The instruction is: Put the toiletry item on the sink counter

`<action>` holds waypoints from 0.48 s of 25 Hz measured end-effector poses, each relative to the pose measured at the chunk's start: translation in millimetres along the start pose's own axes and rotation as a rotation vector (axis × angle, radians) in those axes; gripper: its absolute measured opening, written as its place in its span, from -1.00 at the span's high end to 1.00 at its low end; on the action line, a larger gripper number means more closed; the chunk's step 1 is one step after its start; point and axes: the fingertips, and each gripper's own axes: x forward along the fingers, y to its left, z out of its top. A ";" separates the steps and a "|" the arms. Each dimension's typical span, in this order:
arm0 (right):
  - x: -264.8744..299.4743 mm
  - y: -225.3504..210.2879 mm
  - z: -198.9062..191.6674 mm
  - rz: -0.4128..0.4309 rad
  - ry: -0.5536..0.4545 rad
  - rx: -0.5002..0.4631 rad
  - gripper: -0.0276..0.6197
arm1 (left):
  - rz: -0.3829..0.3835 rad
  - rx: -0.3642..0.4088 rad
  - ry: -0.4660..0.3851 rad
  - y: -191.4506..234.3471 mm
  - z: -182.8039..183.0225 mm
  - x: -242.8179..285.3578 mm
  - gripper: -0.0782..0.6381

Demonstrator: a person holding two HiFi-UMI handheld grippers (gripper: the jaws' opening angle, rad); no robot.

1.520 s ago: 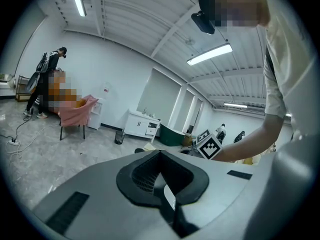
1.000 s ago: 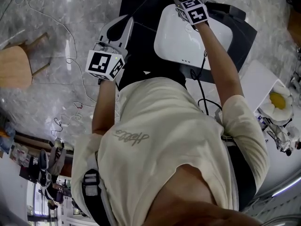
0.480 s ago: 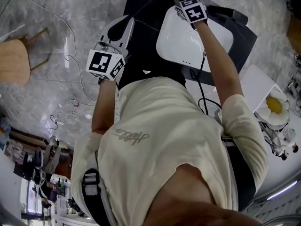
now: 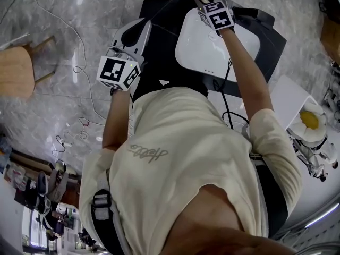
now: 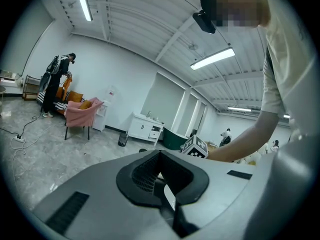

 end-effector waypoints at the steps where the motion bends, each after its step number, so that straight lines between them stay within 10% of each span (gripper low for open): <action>1: -5.8 0.8 2.4 -0.005 -0.011 -0.003 0.63 | -0.004 0.004 -0.003 -1.8 2.0 -1.2 0.78; 12: -99.8 14.0 -9.5 -0.049 -0.124 0.075 0.63 | -0.067 0.075 -0.037 -40.2 31.9 -13.5 0.78</action>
